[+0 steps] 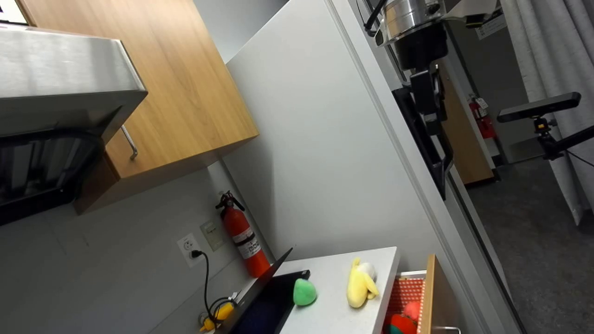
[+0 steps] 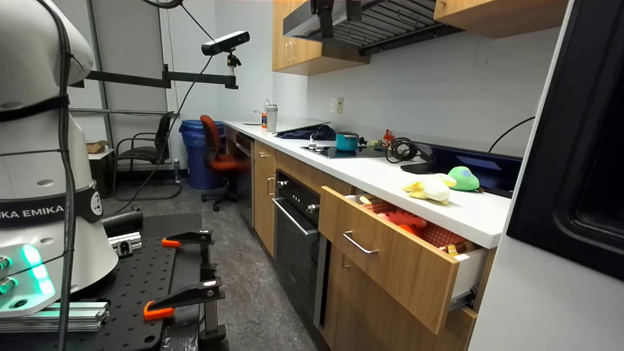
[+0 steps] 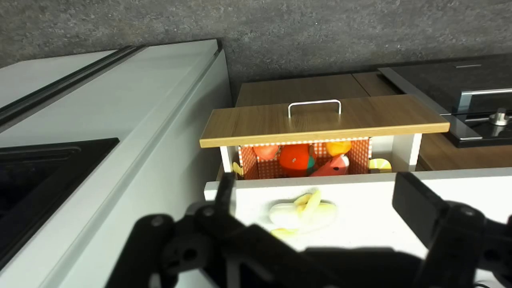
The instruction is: Put the banana inside the first drawer from the right then push the drawer backwards
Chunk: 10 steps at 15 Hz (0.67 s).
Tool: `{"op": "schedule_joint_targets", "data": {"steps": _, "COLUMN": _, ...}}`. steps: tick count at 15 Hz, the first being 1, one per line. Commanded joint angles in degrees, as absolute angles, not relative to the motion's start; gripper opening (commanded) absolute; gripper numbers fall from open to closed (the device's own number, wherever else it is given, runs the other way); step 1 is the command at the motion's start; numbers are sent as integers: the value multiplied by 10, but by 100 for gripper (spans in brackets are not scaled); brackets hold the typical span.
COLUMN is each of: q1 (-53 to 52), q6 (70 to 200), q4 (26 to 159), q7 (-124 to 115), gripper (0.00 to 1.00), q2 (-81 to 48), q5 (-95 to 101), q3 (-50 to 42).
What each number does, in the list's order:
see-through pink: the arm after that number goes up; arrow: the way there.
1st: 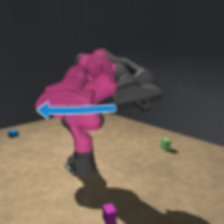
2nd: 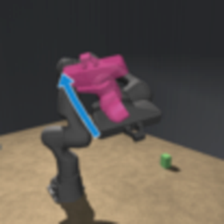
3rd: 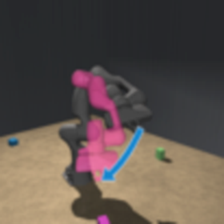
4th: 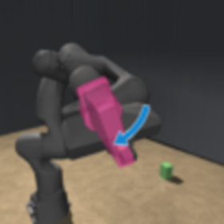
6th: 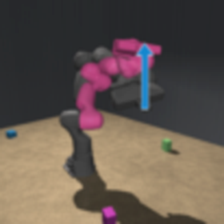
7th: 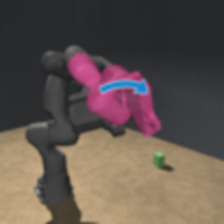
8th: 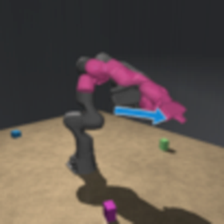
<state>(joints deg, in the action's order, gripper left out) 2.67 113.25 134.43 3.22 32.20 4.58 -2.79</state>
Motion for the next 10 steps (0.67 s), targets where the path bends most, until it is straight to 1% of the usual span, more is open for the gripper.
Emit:
{"op": "schedule_joint_targets", "data": {"steps": 1, "q1": 26, "q6": 1131, "q4": 1343, "q7": 32, "gripper": 100, "q2": 322, "q5": 46, "q3": -28}}
{"op": "schedule_joint_targets", "data": {"steps": 10, "q1": 24, "q6": 1126, "q4": 1352, "q7": 38, "gripper": 100, "q2": 308, "q5": 39, "q3": -32}}
